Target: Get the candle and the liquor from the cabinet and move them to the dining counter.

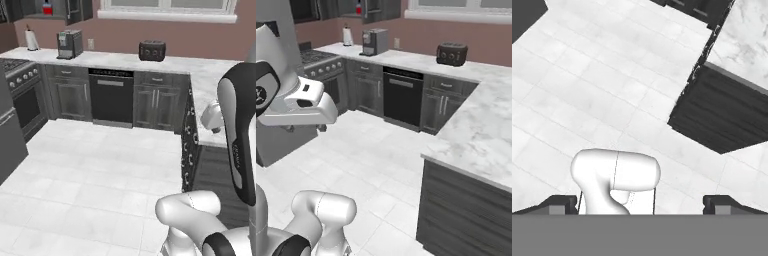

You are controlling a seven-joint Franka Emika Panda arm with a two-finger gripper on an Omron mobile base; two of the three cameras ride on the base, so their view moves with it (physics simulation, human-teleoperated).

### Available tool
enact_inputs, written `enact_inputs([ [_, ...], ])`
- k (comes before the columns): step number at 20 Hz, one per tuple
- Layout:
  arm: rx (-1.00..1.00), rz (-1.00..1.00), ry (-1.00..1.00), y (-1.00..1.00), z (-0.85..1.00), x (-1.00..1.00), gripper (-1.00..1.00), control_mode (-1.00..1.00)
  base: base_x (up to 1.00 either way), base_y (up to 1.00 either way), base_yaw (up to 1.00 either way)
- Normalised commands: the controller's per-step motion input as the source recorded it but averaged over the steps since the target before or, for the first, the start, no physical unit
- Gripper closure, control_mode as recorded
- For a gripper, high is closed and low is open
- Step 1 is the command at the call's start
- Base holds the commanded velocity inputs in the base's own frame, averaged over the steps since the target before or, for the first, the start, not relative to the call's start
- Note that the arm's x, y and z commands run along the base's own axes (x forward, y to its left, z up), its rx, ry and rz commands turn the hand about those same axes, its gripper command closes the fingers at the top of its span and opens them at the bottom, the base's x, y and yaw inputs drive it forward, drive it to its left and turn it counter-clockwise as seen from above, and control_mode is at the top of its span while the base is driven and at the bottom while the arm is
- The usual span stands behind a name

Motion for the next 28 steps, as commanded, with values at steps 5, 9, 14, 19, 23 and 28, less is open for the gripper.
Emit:
enact_inputs([
  [5, 0.00, 0.00, 0.00, 0.00, 0.00, 0.00, -1.00, 1.00, 0.29, 0.93, -0.65],
  [9, 0.00, 0.00, 0.00, 0.00, 0.00, 0.00, -1.00, 1.00, 0.22, 1.00, -0.52],
  [14, 0.00, 0.00, 0.00, 0.00, 0.00, 0.00, -1.00, 1.00, 0.32, 1.00, -0.26],
  [19, 0.00, 0.00, 0.00, 0.00, 0.00, 0.00, -1.00, 1.00, 0.51, 1.00, -0.02],
  [23, 0.00, 0.00, 0.00, 0.00, 0.00, 0.00, -1.00, 1.00, 0.73, 0.71, 0.07],
  [28, 0.00, 0.00, 0.00, 0.00, 0.00, 0.00, -1.00, 1.00, 0.92, 0.40, 0.18],
])
